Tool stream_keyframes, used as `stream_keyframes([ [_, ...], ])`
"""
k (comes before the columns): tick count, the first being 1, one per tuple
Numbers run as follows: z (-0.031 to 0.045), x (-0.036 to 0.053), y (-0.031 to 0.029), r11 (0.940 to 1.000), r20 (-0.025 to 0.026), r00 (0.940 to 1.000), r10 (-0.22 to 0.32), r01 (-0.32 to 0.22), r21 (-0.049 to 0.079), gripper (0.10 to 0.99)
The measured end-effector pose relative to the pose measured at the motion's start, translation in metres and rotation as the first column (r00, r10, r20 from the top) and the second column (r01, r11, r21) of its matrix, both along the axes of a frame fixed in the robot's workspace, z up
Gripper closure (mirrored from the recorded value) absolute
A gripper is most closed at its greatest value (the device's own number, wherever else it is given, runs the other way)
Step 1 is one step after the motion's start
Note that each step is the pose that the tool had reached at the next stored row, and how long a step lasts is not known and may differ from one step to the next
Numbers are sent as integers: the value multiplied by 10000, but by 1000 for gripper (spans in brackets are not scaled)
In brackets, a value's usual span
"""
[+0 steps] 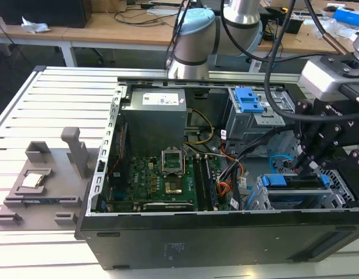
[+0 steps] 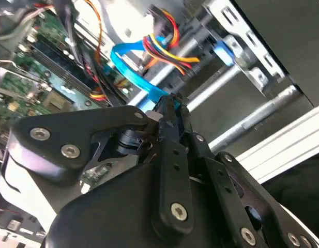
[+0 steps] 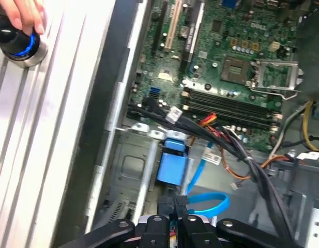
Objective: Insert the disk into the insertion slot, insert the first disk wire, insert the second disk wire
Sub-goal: 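Insert the second disk wire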
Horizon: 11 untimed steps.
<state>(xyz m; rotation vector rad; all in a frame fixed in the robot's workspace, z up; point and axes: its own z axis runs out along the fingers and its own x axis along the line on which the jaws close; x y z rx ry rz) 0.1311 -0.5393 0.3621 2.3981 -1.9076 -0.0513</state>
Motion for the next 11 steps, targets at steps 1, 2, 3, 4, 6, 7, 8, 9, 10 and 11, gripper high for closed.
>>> stream_keyframes([
  [1, -8, 0, -8, 10000, 0, 10000, -15, 15, 32, 925],
  [2, -17, 0, -12, 9999, -1, 10000, -96, 96, 127, 925],
  [3, -23, 0, -13, 9992, -4, 9997, -239, 239, 333, 925],
  [4, -27, 0, -13, 9983, -8, 9994, -336, 336, 466, 925],
  [6, -57, 0, -13, 9947, -9, 9960, -897, 896, 498, 925],
  [7, -64, 0, -12, 9931, -10, 9943, -1062, 1062, 496, 925],
  [8, -71, 0, -12, 9915, -9, 9928, -1200, 1199, 496, 925],
  [9, -85, 0, -13, 9874, -9, 9886, -1507, 1505, 494, 925],
  [10, -94, 0, -13, 9842, -9, 9854, -1703, 1701, 493, 925],
  [11, -101, 0, -13, 9816, -9, 9828, -1844, 1842, 492, 925],
])
